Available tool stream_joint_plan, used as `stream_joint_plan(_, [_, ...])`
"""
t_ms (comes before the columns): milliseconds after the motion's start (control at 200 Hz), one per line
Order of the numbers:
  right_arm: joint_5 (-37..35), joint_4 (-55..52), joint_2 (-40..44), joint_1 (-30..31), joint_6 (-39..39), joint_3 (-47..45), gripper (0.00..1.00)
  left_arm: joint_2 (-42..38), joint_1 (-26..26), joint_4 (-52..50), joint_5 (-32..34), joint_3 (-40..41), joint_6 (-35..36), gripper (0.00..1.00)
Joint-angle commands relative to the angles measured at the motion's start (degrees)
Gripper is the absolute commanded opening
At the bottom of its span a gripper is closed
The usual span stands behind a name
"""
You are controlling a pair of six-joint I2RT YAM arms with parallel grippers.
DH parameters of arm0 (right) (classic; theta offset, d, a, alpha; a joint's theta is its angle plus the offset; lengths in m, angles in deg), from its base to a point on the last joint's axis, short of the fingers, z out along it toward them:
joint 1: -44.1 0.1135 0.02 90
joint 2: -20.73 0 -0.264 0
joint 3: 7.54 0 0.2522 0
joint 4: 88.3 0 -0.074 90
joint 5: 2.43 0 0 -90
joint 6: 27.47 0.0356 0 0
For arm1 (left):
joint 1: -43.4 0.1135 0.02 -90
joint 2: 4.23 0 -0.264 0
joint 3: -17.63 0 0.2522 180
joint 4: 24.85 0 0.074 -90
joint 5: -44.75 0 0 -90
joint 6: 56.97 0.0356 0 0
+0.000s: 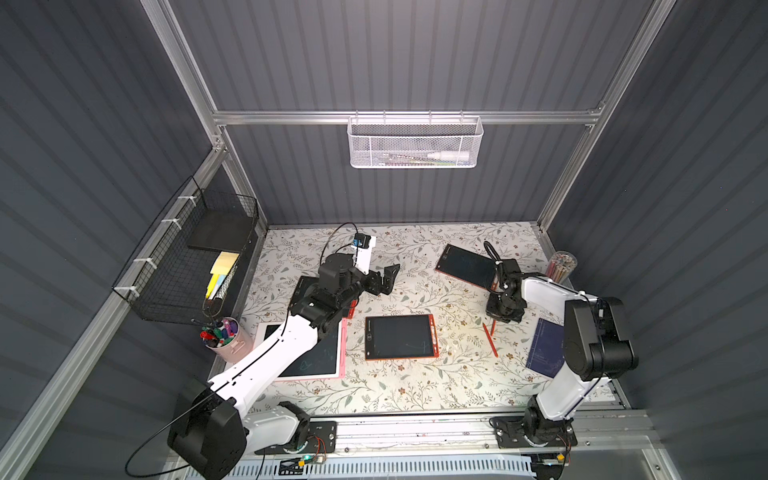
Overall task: Place the stylus back onto the writing tablet
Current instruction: Pick up the stylus from the center of the board.
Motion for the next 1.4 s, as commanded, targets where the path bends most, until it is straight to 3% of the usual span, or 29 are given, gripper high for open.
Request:
stream_joint_plan(0, [0.74,-0.65,-0.48,0.0,-1.14,-0.93,0.14,-0.51,0.12,1.1,-0.87,0.67,0.29,0.99])
stream_joint_plan(390, [-1.19,-0.62,-3.54,1.2,-0.64,-0.73,0.19,-1.13,0.12,0.75,-0.62,0.93,0.2,0.99])
stream_joint_plan(595, [-1.44,0.52,-2.87,1.75,-0.19,-0.93,0.1,-1.4,0.12,0.16,-0.53,0.83,0.21,0.99])
stream_joint_plan(916, [-1.23,1.42,0.94,2.6,-2.51,1.26,0.07,-1.72,0.13,0.5,-0.71,0.84,-0.25,0.99])
stream_joint_plan(1396, [16.13,10.86,9.35,13.77,-3.42,-1.67,0.06,-1.99,0.13,-3.71,-6.3,-1.38,-0.99,0.99])
